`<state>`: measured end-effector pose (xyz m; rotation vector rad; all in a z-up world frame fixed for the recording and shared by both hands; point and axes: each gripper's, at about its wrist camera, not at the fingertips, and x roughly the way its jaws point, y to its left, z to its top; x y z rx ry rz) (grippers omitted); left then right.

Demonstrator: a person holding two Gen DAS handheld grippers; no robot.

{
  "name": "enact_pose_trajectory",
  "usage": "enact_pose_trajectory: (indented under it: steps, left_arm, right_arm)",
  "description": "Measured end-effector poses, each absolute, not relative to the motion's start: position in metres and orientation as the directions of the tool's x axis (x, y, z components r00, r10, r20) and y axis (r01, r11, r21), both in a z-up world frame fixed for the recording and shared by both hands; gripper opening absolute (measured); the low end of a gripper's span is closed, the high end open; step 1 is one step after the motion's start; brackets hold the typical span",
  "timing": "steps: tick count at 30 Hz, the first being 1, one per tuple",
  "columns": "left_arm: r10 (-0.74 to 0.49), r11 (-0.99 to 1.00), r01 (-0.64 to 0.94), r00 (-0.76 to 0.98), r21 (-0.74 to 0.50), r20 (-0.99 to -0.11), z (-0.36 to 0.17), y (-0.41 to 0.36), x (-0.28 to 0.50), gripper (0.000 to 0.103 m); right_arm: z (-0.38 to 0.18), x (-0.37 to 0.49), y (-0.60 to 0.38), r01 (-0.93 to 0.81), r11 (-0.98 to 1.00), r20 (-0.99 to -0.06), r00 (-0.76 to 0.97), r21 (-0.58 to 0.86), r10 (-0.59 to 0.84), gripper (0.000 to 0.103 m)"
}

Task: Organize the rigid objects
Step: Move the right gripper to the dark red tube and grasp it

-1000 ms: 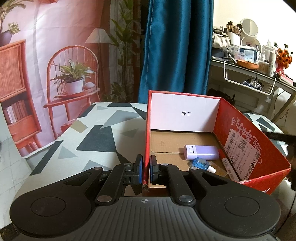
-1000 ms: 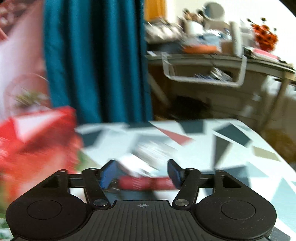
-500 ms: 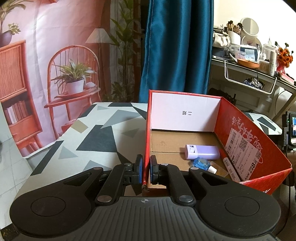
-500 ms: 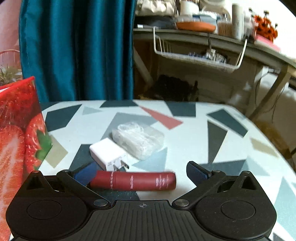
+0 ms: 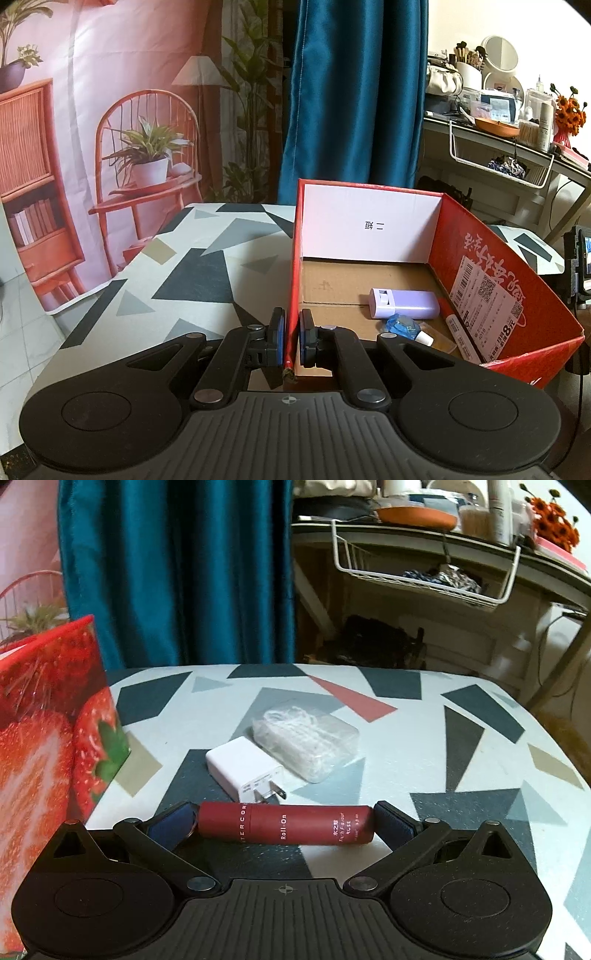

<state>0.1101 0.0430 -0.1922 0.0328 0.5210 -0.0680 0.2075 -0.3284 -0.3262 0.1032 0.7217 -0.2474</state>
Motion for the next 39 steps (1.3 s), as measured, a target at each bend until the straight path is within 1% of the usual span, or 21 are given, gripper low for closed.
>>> enact_pose_trajectory:
  steps: [4,6,7,9,14,20,34,38,39]
  left_arm:
    - [-0.057,0.997,0.073,0.865,0.014,-0.499,-0.192,0.043,0.110,0.009]
    - [-0.057,0.997,0.073,0.865,0.014,-0.498,-0.192,0.043,0.110,0.009]
    - [-0.057,0.997,0.073,0.865,0.014,-0.498,-0.192,0.043,0.110,0.009]
    - [-0.057,0.997,0.073,0.865,0.014,-0.498,-0.192,0.043,0.110,0.009]
    - [-0.056,0.997,0.073,0.865,0.014,-0.498,-0.192,0.043,0.110,0.009]
    - [-0.056,0.997,0.073,0.865,0.014,-0.499,-0.193,0.043,0.110,0.009]
    - [-0.057,0.997,0.075,0.865,0.016,-0.499,-0.193,0.043,0.110,0.009]
    - [-0.056,0.997,0.075,0.864,0.017,-0.500,-0.193,0.043,0.110,0.009]
    - [-0.058,0.997,0.074,0.865,0.013,-0.499,-0.193,0.043,0.110,0.009]
  right_arm:
    - [-0.326,0.207,-0.332,0.262,0.964,-0.671,0.721,0.032,-0.174,0.102]
    - [-0.327,0.209,-0.333,0.266,0.963,-0.679,0.714,0.037,-0.171,0.101]
    - [-0.328,0.209,-0.334,0.267,0.963,-0.684,0.710,0.037,-0.170,0.098]
    - [-0.328,0.208,-0.334,0.274,0.961,-0.681,0.711,0.037,-0.176,0.098]
    - [-0.322,0.195,-0.329,0.247,0.968,-0.608,0.775,0.042,-0.171,0.098]
    - [-0.316,0.188,-0.327,0.213,0.976,-0.570,0.809,0.053,-0.145,0.098]
    - [-0.310,0.176,-0.328,0.202,0.975,-0.516,0.847,0.096,-0.125,0.098]
    - [-0.305,0.175,-0.328,0.167,0.981,-0.528,0.844,0.099,-0.091,0.098]
    - [-0.301,0.173,-0.327,0.155,0.982,-0.520,0.851,0.108,-0.077,0.098]
